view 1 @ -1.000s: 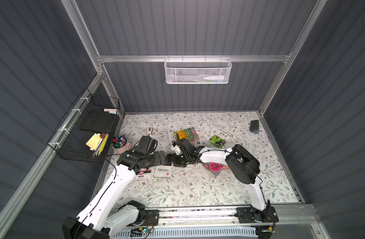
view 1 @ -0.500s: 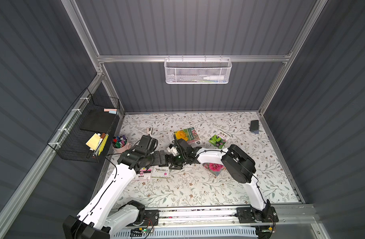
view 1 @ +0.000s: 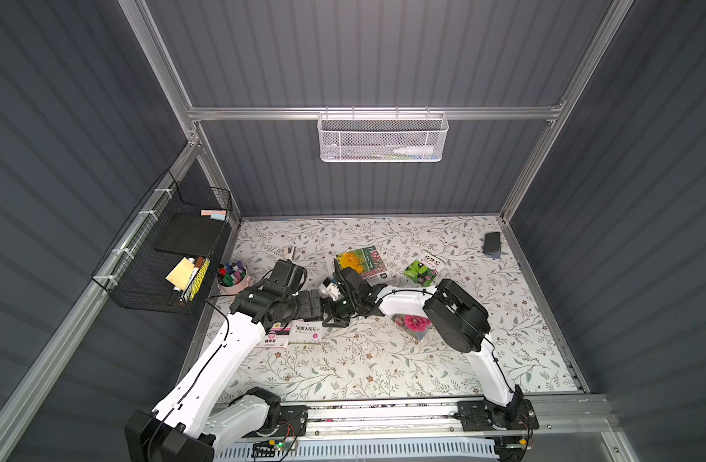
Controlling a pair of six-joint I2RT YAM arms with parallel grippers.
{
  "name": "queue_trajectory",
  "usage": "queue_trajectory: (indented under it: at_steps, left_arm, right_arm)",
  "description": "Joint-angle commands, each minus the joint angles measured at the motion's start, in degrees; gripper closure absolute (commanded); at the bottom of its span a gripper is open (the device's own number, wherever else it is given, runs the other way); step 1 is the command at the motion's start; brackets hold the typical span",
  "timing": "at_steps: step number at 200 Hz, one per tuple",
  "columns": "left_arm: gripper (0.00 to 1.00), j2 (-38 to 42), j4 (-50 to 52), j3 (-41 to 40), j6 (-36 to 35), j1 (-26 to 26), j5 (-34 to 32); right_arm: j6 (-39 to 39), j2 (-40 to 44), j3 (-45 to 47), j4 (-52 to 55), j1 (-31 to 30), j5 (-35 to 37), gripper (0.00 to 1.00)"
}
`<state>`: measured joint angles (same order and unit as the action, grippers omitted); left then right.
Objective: Arrange the seed packets in a row
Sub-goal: Pick up the seed packet from the center of the board.
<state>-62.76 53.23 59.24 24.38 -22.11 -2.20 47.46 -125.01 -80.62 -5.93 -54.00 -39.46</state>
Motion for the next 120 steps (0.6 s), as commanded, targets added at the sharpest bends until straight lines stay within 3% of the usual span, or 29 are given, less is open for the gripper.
queue_trajectory:
  at_steps: [1,25,50,75,120]
  left_arm:
    - [0.01,-2.5,-2.0,1.6,0.0,0.4,1.8]
    - [0.00,-9.3,-3.8,3.7,0.4,0.5,4.0]
    - [0.01,-17.3,-9.0,5.8,1.2,0.5,4.6]
    - [0.01,-28.2,-11.3,11.3,0.0,1.3,2.7]
    - [0.01,-45.6,-20.2,22.9,-0.8,7.4,15.2]
  right_arm:
    - [-5.0,8.6,3.5,3.6,2.6,4.2,0.01]
    - [-11.8,17.4,5.8,10.7,5.3,11.3,0.01]
    - [-14.0,21.4,6.4,16.0,10.6,16.7,0.01]
    - [-13.2,19.7,5.0,16.0,17.5,14.0,0.01]
    - [-13.1,9.7,-5.4,20.6,25.4,8.4,0.07]
